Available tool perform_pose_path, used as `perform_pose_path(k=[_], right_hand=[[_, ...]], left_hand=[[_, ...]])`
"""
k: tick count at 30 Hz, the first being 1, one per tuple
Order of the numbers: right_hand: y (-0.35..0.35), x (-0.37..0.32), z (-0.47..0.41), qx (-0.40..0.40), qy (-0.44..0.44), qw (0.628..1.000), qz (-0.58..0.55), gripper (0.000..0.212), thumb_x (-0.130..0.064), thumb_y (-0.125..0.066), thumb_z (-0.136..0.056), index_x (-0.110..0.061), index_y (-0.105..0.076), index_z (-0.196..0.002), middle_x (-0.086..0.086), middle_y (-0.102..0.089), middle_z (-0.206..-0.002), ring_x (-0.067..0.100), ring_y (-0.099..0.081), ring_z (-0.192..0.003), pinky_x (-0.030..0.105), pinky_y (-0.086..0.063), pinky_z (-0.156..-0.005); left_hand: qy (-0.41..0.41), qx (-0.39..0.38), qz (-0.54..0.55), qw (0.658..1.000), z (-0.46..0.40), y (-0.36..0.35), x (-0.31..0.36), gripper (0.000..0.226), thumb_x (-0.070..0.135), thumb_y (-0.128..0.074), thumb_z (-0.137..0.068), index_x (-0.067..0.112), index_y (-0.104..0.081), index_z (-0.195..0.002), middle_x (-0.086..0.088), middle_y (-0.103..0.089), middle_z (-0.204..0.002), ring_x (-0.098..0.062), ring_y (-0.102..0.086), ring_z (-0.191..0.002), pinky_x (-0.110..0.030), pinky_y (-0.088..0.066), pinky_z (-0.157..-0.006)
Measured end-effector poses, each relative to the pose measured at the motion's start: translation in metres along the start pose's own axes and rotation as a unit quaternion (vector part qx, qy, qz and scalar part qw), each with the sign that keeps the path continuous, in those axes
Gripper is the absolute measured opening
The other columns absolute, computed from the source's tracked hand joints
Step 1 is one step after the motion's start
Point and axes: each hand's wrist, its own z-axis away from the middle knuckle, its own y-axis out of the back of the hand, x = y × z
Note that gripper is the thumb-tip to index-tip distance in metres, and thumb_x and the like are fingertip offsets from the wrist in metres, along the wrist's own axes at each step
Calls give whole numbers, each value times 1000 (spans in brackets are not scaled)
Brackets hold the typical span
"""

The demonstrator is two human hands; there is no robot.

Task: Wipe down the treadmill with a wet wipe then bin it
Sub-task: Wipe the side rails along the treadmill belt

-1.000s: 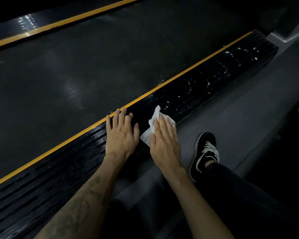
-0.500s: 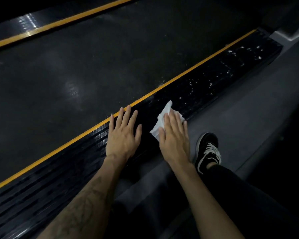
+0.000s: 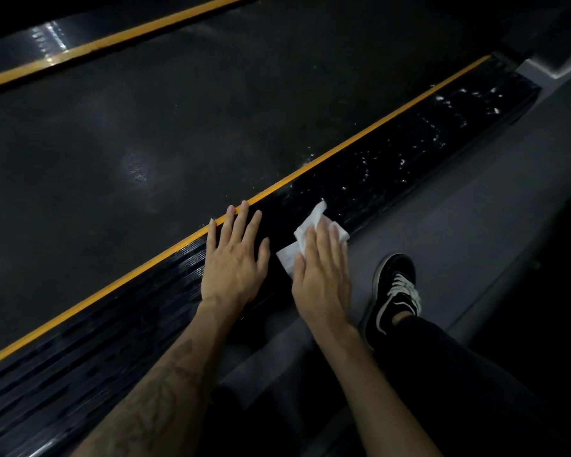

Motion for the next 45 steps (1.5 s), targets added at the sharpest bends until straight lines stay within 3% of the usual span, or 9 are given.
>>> perform_pose_path(k=[6,13,19,24,27,29,34,40,45], right_hand=[[6,23,-35,-32,23,999,14,60,-39,-23,-106,-12,-34,-158,6,-24,-168,22,-15,-157,49,-15,-128],[6,10,-29,-21,55,998,6,60,-34,-26,-103,-6,-44,-153,11,-32,-165,26,-26,-154,52,-23,-125],[10,11,-25,-22,1,1000,3,63,-34,-20,-104,-1,-41,-153,16,-31,-164,29,-23,-155,52,-23,-125],[7,13,-35,-44,84,995,16,60,-32,-25,-105,-3,-40,-154,16,-28,-166,29,-23,-155,49,-26,-125],[10,22,-47,-61,51,997,22,58,-33,-25,-109,-4,-30,-159,13,-18,-169,25,-13,-158,45,-18,-128],[11,13,-34,-41,16,999,28,60,-33,-21,-108,0,-36,-156,17,-23,-167,27,-18,-157,47,-24,-126],[7,4,-37,-61,104,992,24,62,-33,-20,-104,-5,-37,-156,16,-25,-167,30,-20,-156,49,-26,-125],[14,9,-42,-51,38,997,36,56,-29,-30,-106,-5,-34,-157,15,-25,-167,30,-18,-157,49,-26,-124],[6,3,-50,-59,120,991,15,56,-26,-38,-103,-5,-37,-155,15,-27,-167,31,-22,-155,49,-27,-124]], left_hand=[[2,1,4,1000,-1,1,1,63,52,-17,-107,24,-23,-163,1,-7,-173,-18,3,-159,-50,-2,-129],[1,2,8,1000,-2,2,2,64,51,-18,-106,23,-25,-163,0,-7,-173,-18,3,-159,-50,-2,-129],[-1,3,8,1000,0,2,3,63,51,-17,-106,22,-26,-162,-1,-8,-173,-18,2,-159,-50,-1,-129],[0,1,6,1000,-1,2,2,64,51,-16,-106,22,-25,-163,-1,-7,-173,-18,3,-159,-49,-1,-129],[2,0,2,1000,-2,1,2,64,51,-16,-106,22,-25,-163,-1,-7,-173,-18,3,-159,-50,-2,-129],[2,1,0,1000,-1,1,3,65,51,-15,-106,22,-25,-163,-1,-7,-173,-19,3,-159,-50,-3,-129],[-1,-1,4,1000,-3,2,3,66,51,-14,-105,21,-26,-163,-1,-7,-173,-18,3,-159,-49,-1,-129],[-1,-3,4,1000,-2,3,3,66,52,-12,-105,22,-24,-163,-1,-6,-172,-19,4,-159,-50,-1,-129],[0,3,9,1000,-3,2,2,64,50,-16,-106,21,-27,-162,-1,-9,-172,-19,1,-159,-50,-3,-129]])
